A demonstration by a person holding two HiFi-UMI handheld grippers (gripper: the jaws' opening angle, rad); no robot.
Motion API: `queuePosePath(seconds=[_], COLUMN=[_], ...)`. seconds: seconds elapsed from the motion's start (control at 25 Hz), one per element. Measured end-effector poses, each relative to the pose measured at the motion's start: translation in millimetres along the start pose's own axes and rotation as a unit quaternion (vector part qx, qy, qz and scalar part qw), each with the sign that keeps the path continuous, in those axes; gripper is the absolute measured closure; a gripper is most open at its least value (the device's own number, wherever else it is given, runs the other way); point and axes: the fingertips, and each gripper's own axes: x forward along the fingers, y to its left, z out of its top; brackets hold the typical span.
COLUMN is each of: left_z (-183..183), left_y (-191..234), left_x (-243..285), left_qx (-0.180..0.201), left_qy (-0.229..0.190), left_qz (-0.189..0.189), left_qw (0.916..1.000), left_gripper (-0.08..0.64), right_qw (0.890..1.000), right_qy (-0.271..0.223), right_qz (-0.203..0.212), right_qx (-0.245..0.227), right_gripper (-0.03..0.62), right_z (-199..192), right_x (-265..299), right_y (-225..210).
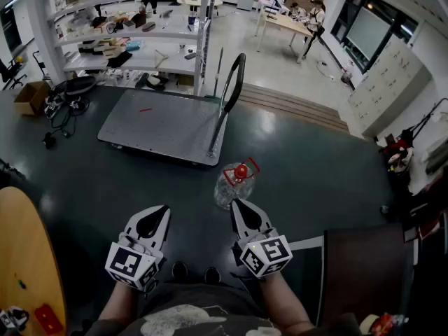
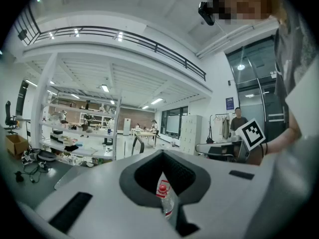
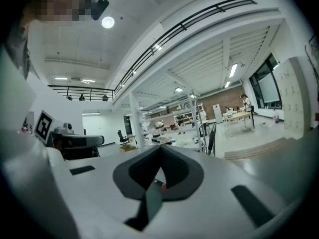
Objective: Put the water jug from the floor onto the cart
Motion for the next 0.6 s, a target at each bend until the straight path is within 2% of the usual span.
queuePosePath(seconds=[0.6], left_z=[-8.9], left_y=[8.4], left_x=[13.3], left_qx=[-0.008], left_qy=[0.009], left_qz=[-0.021], left_qw=[0.9997], left_gripper=[0.554], right_qw=[1.000], right_qy=[0.006], right_qz=[-0.026], right_qx=[0.011], right_gripper=[0.603], right_z=[-3.7], right_x=[7.5], right_y=[-3.6])
